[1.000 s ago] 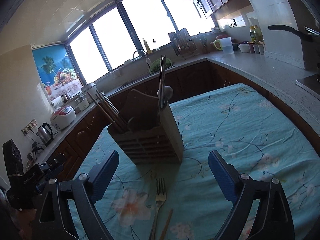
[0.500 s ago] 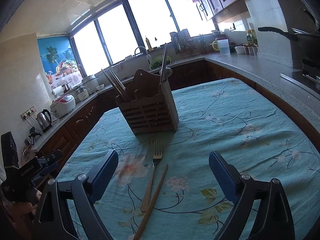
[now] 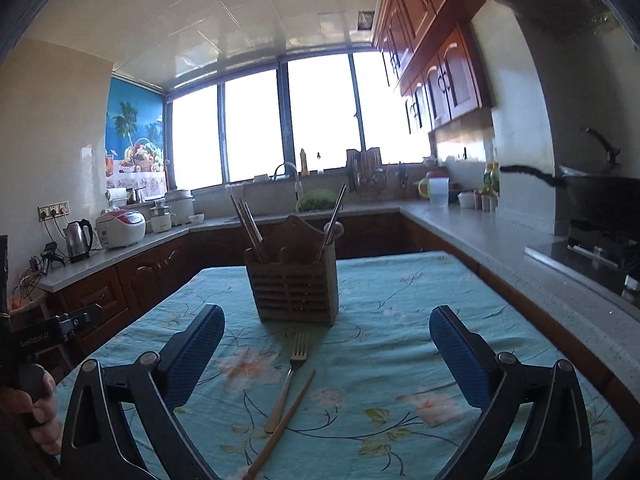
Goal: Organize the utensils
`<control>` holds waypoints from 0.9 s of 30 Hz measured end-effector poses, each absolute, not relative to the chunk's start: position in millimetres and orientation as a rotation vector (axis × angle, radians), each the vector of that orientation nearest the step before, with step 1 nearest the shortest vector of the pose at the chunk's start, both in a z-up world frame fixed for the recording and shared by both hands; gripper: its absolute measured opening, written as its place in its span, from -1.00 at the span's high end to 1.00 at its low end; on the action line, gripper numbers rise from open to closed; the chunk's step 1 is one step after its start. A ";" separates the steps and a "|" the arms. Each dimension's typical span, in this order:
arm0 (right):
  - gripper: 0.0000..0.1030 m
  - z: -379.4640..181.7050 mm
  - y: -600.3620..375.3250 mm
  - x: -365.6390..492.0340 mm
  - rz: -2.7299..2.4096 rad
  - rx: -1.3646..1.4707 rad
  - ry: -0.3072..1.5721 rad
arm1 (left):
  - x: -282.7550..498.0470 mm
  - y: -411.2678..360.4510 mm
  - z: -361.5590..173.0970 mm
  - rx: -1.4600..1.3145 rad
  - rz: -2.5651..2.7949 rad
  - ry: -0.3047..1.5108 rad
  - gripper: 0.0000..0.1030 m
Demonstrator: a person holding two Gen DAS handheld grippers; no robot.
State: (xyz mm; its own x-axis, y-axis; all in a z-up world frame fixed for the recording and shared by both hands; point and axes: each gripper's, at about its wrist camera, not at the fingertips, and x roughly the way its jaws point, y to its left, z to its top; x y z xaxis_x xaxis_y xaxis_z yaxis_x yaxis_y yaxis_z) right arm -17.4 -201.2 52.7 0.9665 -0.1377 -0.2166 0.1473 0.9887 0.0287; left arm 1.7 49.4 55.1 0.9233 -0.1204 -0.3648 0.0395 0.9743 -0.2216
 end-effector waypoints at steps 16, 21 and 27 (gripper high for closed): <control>-1.00 21.8 -205.0 -55.0 -0.175 0.051 0.235 | -38.2 24.5 25.3 -0.054 -0.021 0.387 -0.99; -1.00 10.3 -204.2 -57.5 -0.173 0.048 0.249 | -41.9 25.8 19.4 -0.043 -0.008 0.372 -0.99; -1.00 3.4 -210.6 -57.1 -0.193 0.062 0.260 | -40.1 28.5 12.5 -0.037 -0.004 0.387 -0.99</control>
State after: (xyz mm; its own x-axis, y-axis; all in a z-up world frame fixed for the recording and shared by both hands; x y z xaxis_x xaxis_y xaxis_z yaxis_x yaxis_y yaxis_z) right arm -57.1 -210.6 3.4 0.9481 -0.1820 -0.2608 0.1979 0.9796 0.0357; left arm -40.1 28.5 12.5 0.9262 -0.0110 -0.3770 -0.0032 0.9993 -0.0370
